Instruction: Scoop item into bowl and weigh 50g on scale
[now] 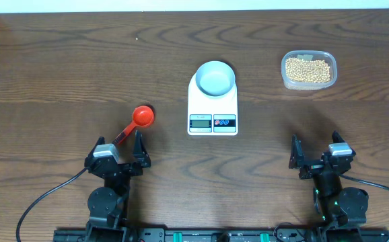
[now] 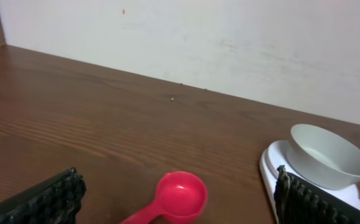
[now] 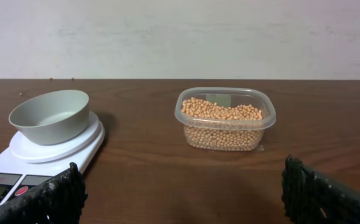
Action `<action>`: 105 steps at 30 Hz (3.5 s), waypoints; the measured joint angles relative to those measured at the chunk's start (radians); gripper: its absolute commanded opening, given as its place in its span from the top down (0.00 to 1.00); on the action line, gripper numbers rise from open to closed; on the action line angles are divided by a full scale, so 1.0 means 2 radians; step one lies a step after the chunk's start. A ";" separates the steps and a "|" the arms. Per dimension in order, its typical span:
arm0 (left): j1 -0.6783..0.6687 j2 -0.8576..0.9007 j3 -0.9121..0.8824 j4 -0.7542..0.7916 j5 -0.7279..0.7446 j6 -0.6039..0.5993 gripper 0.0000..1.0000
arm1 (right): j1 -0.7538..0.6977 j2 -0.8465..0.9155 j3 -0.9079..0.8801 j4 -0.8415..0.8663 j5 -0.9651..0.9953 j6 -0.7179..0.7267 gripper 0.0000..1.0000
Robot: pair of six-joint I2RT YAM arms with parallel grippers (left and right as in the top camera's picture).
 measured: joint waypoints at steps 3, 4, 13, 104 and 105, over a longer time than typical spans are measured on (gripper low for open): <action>0.000 0.000 0.018 -0.039 0.013 -0.003 0.01 | 0.000 0.000 0.000 0.000 0.000 0.000 0.01; 0.000 0.001 0.025 -0.057 0.015 -0.003 0.01 | 0.000 0.000 0.000 0.000 0.000 0.000 0.01; 0.000 0.097 0.173 -0.203 0.024 0.041 0.01 | 0.000 0.000 0.000 0.000 0.000 0.000 0.01; 0.095 0.914 0.562 -0.352 0.084 0.183 0.05 | 0.000 0.000 0.000 0.000 0.000 0.000 0.01; 0.095 0.919 0.562 -0.351 0.086 0.183 0.07 | 0.000 0.000 0.000 0.000 0.000 0.000 0.01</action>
